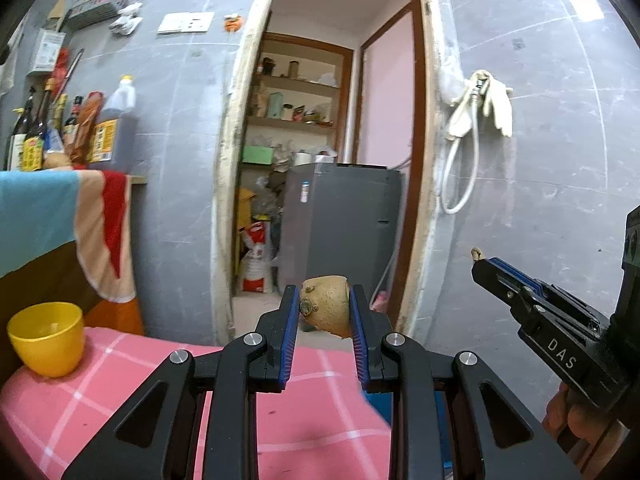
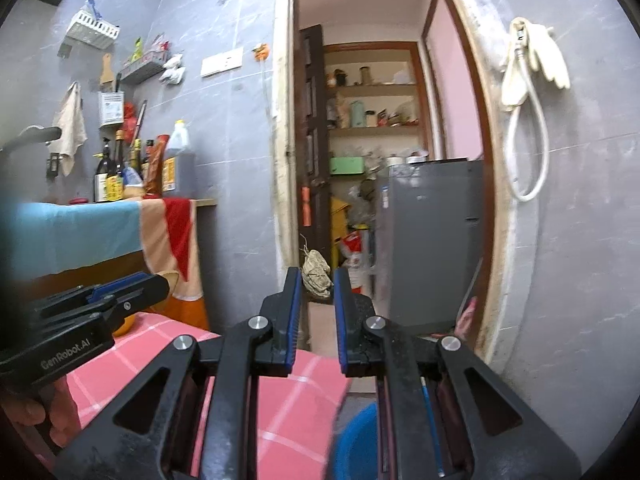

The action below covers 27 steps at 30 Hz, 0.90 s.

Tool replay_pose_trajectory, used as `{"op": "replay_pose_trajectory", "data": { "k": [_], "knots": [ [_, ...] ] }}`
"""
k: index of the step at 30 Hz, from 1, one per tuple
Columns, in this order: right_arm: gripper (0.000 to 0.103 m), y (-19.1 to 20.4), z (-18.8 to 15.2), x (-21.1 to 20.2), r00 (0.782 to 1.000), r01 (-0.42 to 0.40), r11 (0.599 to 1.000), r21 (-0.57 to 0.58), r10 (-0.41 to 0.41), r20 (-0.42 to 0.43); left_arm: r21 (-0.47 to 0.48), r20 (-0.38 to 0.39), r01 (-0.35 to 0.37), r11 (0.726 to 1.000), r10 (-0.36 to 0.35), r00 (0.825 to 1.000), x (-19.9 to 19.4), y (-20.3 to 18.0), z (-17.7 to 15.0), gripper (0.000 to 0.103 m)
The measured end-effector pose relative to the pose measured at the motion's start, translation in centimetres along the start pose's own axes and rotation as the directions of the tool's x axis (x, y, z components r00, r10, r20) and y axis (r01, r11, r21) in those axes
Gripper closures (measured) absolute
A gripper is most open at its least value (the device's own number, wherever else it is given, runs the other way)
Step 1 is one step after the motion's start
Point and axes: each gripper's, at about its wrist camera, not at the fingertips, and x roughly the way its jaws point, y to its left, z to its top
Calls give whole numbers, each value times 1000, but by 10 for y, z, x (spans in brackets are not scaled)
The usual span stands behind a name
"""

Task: Collect trash
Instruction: 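Carry both shells over the blue bucket and open both grippers to drop them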

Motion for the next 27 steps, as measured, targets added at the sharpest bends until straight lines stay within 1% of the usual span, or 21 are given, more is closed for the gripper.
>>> {"op": "replay_pose_trajectory", "data": {
  "k": [9, 14, 18, 23, 26, 27],
  "knots": [
    [46, -46, -10, -21, 997, 81, 996, 32, -80, -22, 36, -18, 80, 996, -80, 997, 20, -43, -5, 82],
    [46, -65, -17, -25, 993, 111, 992, 55, -108, -56, 46, -63, 119, 992, -116, 991, 36, -65, -12, 82],
    [46, -80, -24, -23, 987, 129, 989, 77, -121, -107, 39, -113, 148, 988, -143, 983, 52, -79, -18, 82],
    [46, -95, -36, -18, 972, 165, 983, 75, -150, -182, 14, -200, 185, 983, -178, 963, 75, -91, -27, 82],
    [46, -104, -44, -13, 961, 175, 981, 85, -151, -234, -8, -261, 198, 980, -193, 946, 90, -95, -35, 82],
    [46, -107, -46, -12, 958, 176, 980, 89, -150, -245, -16, -286, 204, 979, -200, 937, 96, -97, -37, 82]
  ]
}}
